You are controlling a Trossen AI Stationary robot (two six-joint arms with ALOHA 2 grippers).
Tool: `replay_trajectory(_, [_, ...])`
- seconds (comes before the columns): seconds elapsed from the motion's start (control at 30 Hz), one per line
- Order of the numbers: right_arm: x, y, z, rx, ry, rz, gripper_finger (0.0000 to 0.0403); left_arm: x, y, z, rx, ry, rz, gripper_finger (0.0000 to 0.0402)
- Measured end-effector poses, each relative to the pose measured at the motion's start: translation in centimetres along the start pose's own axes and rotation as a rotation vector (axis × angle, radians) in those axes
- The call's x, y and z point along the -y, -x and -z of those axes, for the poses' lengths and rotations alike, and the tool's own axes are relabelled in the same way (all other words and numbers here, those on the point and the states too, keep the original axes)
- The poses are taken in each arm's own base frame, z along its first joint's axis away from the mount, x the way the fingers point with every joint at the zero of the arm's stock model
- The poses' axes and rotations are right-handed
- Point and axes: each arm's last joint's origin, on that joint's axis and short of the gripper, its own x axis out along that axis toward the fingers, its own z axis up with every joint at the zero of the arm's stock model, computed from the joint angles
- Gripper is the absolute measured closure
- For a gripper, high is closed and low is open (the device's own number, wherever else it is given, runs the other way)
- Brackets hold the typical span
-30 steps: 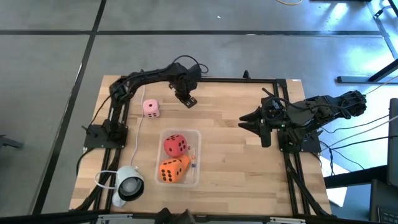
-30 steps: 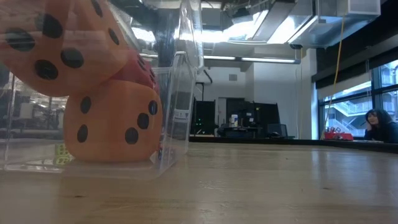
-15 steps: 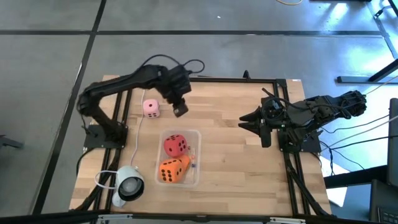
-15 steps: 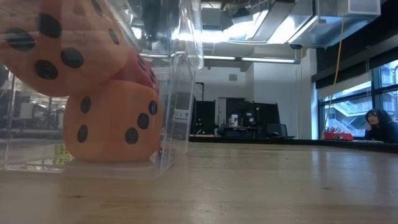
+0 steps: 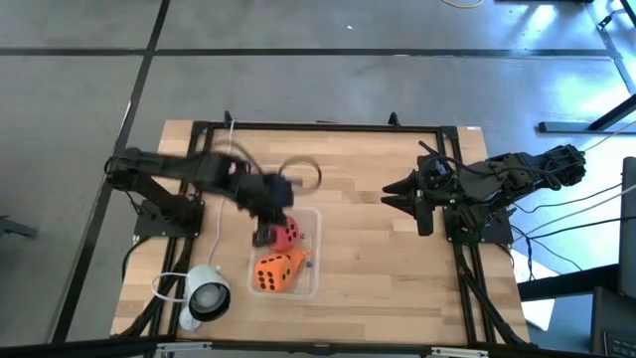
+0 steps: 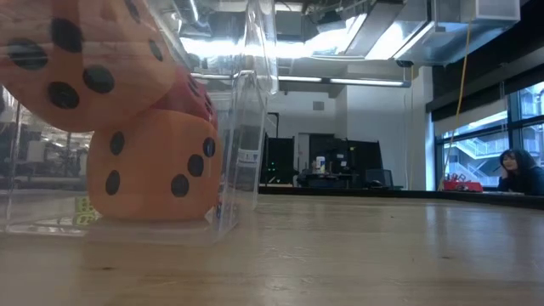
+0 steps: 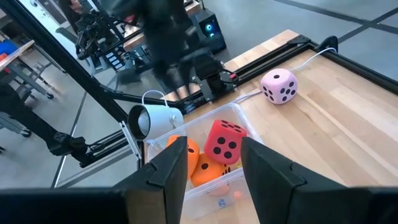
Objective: Pick & Place Dice
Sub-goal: Put the small dark blue die on the bin
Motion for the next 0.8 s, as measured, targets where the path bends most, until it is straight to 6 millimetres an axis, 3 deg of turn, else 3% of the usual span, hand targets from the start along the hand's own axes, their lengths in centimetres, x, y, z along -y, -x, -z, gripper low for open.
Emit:
replay_trajectory(0.23, [0.0,0.0,0.0,0.001,0.005,-0.001,0.0254,4.3,-2.6,0.9,-0.073,-0.101,0.02,0.0398])
replay_trajectory(0.47, [-0.2,-0.7,0.2,-0.009,0.051,0.011,0.0254,7.3,-7.1,1.8,-0.192,-0.13,0.003,0.0398])
replay_trajectory(0.8, [-0.5,-2.7,0.9,-0.069,0.112,0.018,0.0254,9.1,-12.2,2.6,-0.324,-0.137,-0.002,0.0398])
